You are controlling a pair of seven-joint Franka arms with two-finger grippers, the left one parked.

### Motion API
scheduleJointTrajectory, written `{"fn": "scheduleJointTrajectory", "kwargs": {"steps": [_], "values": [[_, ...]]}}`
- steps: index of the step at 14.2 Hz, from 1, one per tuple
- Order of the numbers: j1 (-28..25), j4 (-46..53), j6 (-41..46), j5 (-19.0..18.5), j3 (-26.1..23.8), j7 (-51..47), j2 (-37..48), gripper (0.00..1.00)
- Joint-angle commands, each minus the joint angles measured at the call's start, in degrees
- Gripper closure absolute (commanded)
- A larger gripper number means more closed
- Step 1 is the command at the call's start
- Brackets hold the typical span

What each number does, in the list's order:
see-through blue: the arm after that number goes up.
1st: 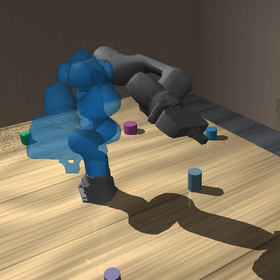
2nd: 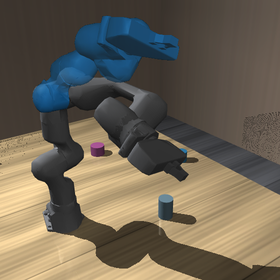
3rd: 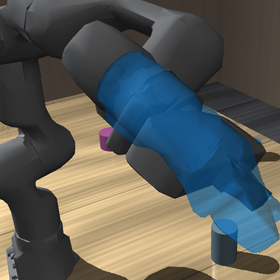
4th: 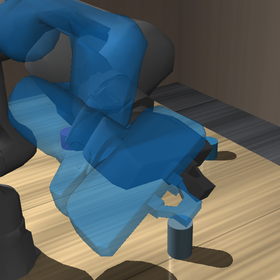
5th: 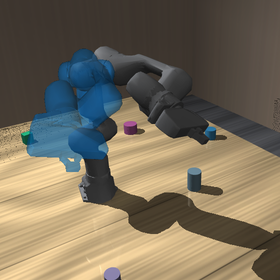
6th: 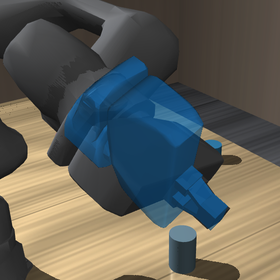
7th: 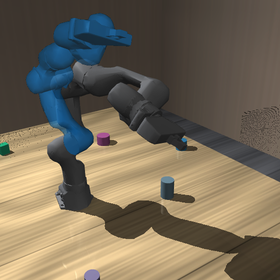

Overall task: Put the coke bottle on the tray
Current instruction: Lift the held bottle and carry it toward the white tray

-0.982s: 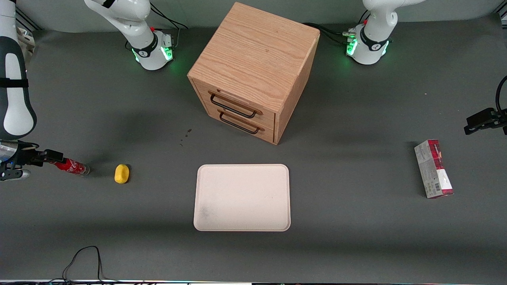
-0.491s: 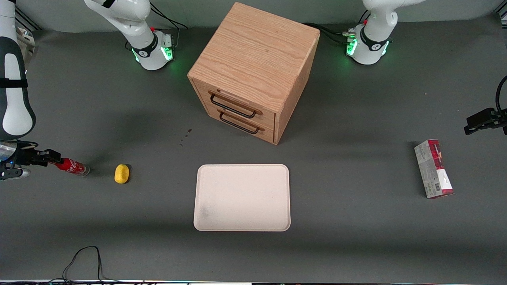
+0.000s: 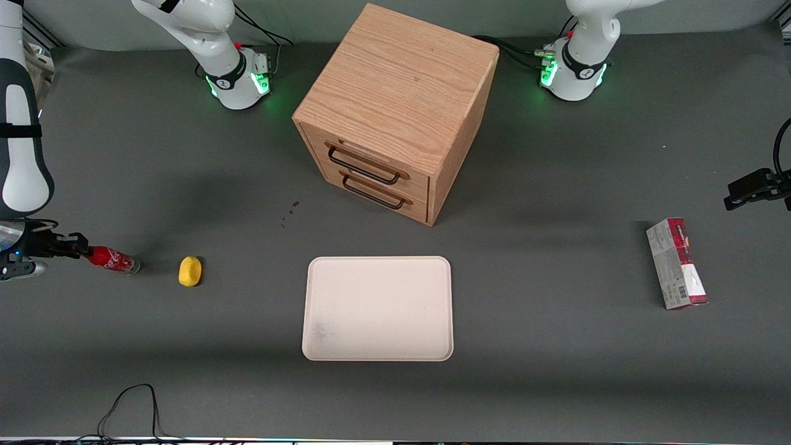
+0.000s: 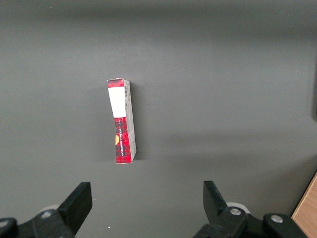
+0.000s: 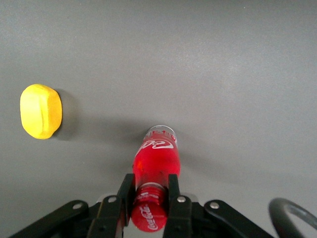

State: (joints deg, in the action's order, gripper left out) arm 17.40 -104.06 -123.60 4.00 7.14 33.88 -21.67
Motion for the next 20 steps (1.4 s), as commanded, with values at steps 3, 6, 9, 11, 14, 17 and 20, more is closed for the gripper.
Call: {"fn": "scheduleJointTrajectory", "kwargs": {"steps": [3, 6, 9, 11, 14, 17, 20], "values": [[-0.7, 10.5, 10.6, -0.5, 0.1, 1.1, 0.1, 1.00], [-0.7, 21.4, 22.7, -2.1, -0.1, 1.2, 0.7, 1.00], [-0.6, 33.4, 36.2, -3.1, 0.0, 1.2, 0.9, 1.00], [-0.6, 38.5, 41.6, -4.5, -0.1, 1.9, 2.2, 1.00], [-0.6, 41.2, 45.9, -4.7, 0.2, 4.0, 4.7, 1.00], [-1.2, 42.8, 47.6, -4.3, -1.1, 3.2, 5.3, 1.00], [-7.4, 44.3, 47.5, -4.4, -3.7, -2.7, 5.2, 1.00]]}}
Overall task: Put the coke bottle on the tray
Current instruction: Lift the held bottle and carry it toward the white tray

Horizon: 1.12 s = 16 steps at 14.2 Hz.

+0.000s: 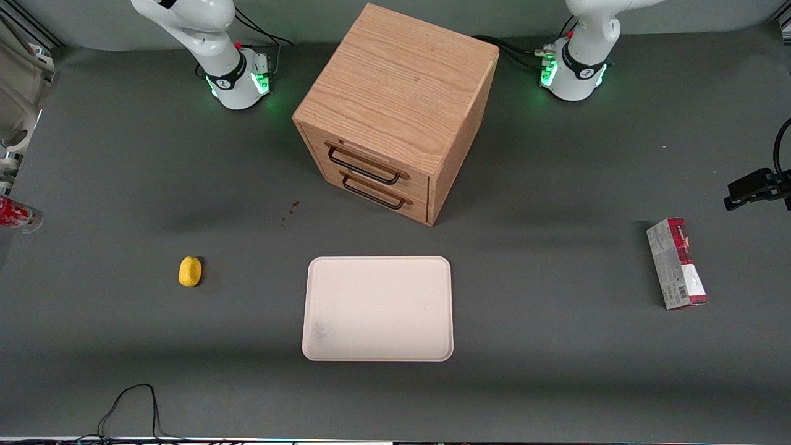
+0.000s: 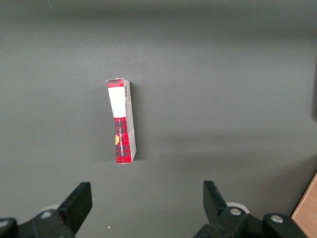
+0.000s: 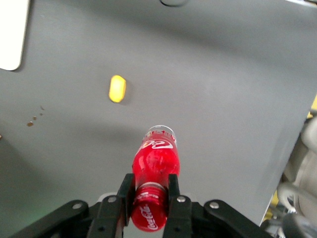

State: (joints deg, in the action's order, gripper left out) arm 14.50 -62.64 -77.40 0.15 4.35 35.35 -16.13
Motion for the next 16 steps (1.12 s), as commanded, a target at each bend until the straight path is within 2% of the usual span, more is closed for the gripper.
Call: {"fn": "scheduleJointTrajectory", "kwargs": {"steps": [1, 7, 10, 12, 16], "values": [[-7.8, 3.7, 1.3, -0.7, -1.1, -7.5, -0.8, 1.00], [-26.1, 10.3, 0.4, -0.4, -2.2, -33.5, -7.5, 1.00], [-29.8, 11.3, -1.2, -0.6, -6.7, -45.4, -10.0, 1.00], [-33.3, 11.3, -2.6, -0.9, -7.4, -51.4, -11.1, 1.00], [-35.9, 11.3, -5.9, -0.9, -7.5, -53.0, -14.0, 1.00]]}}
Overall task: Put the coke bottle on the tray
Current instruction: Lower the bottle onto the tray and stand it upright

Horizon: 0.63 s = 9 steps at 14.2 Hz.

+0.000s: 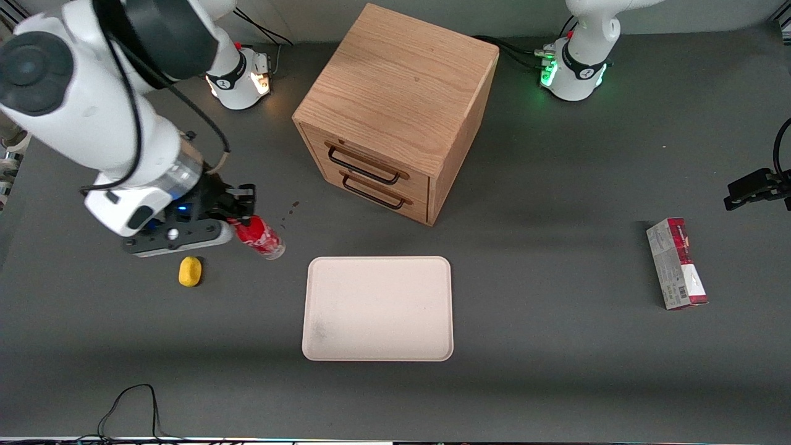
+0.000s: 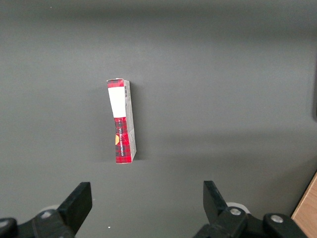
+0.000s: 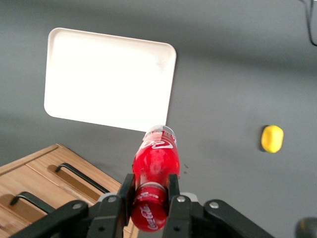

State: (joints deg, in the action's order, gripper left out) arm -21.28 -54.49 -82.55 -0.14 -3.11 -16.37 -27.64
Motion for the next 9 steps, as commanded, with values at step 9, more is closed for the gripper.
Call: {"fn": "scheduleJointTrajectory", "kwargs": {"steps": [9], "values": [[0.3, 7.6, -16.1, -1.7, 0.7, -0.5, -18.8, 1.00]]}}
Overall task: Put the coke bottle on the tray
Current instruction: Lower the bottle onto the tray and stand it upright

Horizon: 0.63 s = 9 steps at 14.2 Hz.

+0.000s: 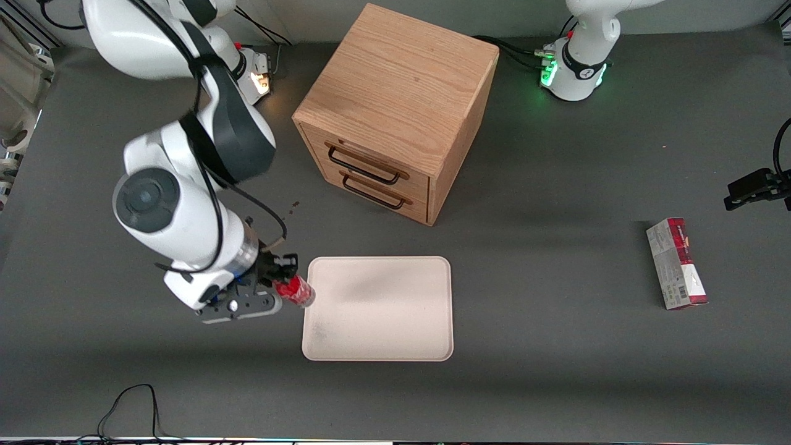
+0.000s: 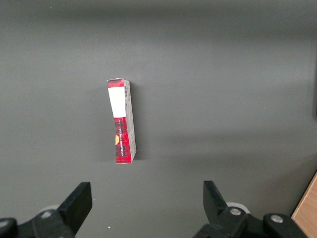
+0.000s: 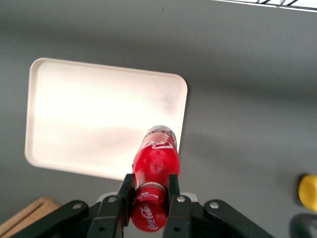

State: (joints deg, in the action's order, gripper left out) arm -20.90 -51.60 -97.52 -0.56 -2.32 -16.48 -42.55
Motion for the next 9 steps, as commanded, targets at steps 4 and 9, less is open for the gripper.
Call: {"fn": "scheduleJointTrajectory", "kwargs": {"steps": [4, 9], "values": [[-0.2, 4.5, -6.3, -1.5, -0.2, 1.7, -7.9, 1.00], [-0.5, 4.3, -8.6, -3.3, -0.3, 1.9, -11.1, 1.00]]}}
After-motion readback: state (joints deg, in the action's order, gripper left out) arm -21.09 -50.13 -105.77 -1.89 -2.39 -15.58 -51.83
